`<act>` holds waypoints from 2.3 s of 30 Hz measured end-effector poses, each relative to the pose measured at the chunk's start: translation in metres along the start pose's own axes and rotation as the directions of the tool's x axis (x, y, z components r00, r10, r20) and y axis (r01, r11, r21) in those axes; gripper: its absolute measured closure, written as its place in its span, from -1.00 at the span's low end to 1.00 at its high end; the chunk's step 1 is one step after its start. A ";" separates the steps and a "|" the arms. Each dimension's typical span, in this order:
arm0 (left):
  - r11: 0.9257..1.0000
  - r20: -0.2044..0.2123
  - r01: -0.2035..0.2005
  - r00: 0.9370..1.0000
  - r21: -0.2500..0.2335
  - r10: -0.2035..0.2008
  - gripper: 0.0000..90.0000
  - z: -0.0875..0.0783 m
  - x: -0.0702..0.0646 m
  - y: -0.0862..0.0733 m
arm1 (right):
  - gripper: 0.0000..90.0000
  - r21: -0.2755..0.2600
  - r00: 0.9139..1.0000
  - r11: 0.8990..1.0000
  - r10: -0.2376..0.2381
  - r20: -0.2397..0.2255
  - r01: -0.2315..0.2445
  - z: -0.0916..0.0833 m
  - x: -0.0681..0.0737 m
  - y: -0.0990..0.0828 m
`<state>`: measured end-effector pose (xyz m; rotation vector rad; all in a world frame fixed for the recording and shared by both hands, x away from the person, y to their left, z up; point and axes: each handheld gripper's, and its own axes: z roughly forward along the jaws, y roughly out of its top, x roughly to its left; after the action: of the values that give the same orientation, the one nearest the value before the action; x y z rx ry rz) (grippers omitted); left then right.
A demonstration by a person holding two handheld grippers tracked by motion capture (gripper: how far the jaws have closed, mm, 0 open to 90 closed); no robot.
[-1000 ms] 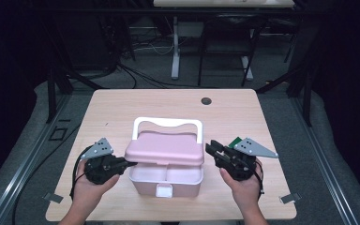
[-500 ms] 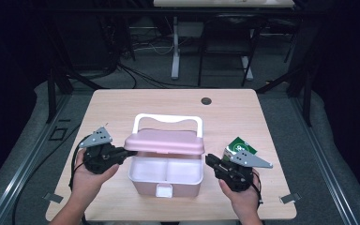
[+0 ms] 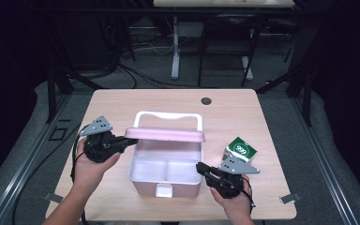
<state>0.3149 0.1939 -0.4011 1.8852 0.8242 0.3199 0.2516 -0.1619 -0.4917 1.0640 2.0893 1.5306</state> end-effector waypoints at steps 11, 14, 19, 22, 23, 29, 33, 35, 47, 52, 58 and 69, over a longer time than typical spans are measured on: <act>1.000 -0.029 0.004 1.000 0.004 -0.004 1.00 0.007 0.008 0.015 | 0.91 0.020 0.999 0.999 -0.030 -0.046 0.031 0.009 0.014 -0.007; 1.000 -0.036 0.012 0.999 -0.003 -0.012 1.00 0.010 0.011 0.019 | 0.91 0.028 0.997 0.998 -0.054 -0.046 0.056 0.013 0.018 -0.008; 1.000 -0.049 0.018 0.999 -0.008 -0.019 1.00 0.014 0.015 0.028 | 0.92 0.030 0.997 0.998 -0.055 -0.052 0.057 0.017 0.020 -0.010; 1.000 -0.066 0.009 0.998 -0.007 -0.009 1.00 0.017 0.017 0.036 | 0.94 0.034 0.997 0.998 -0.056 -0.054 0.058 0.018 0.019 -0.009; 1.000 -0.073 0.006 0.997 -0.008 -0.006 1.00 0.019 0.017 0.038 | 0.95 0.034 0.997 0.998 -0.057 -0.054 0.059 0.018 0.019 -0.009; 1.000 -0.095 0.002 0.995 -0.004 -0.003 0.98 0.024 0.021 0.046 | 0.99 0.039 0.997 0.998 -0.055 -0.054 0.057 0.020 0.016 -0.008; 1.000 -0.112 0.007 0.994 -0.002 -0.007 0.97 0.027 0.025 0.049 | 1.00 0.053 0.997 0.997 -0.061 -0.052 0.064 0.019 0.015 -0.007; 1.000 -0.119 0.006 0.993 -0.002 -0.006 0.96 0.028 0.027 0.050 | 1.00 0.067 0.997 0.996 -0.061 -0.039 0.063 0.019 0.013 -0.007; 1.000 -0.156 0.025 0.987 0.013 -0.022 0.95 0.036 0.038 0.055 | 1.00 0.075 0.996 0.995 -0.059 -0.063 0.063 0.017 0.010 -0.007; 0.999 -0.167 0.023 0.986 0.032 -0.017 0.91 0.041 0.040 0.057 | 1.00 0.068 0.997 0.997 -0.042 -0.060 0.046 0.016 0.009 -0.007; 0.999 -0.179 0.029 0.984 0.043 -0.021 0.82 0.045 0.044 0.053 | 0.98 0.062 0.997 0.997 -0.031 -0.069 0.035 0.016 0.008 -0.008; 0.989 -0.134 0.008 0.991 0.149 0.012 0.51 0.050 0.044 0.047 | 0.98 0.047 0.997 0.998 -0.035 -0.068 0.038 0.016 0.008 -0.009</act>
<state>0.3934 0.1759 -0.3881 2.0205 0.9591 0.4000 0.2533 -0.1464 -0.5046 0.9983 2.1888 1.5257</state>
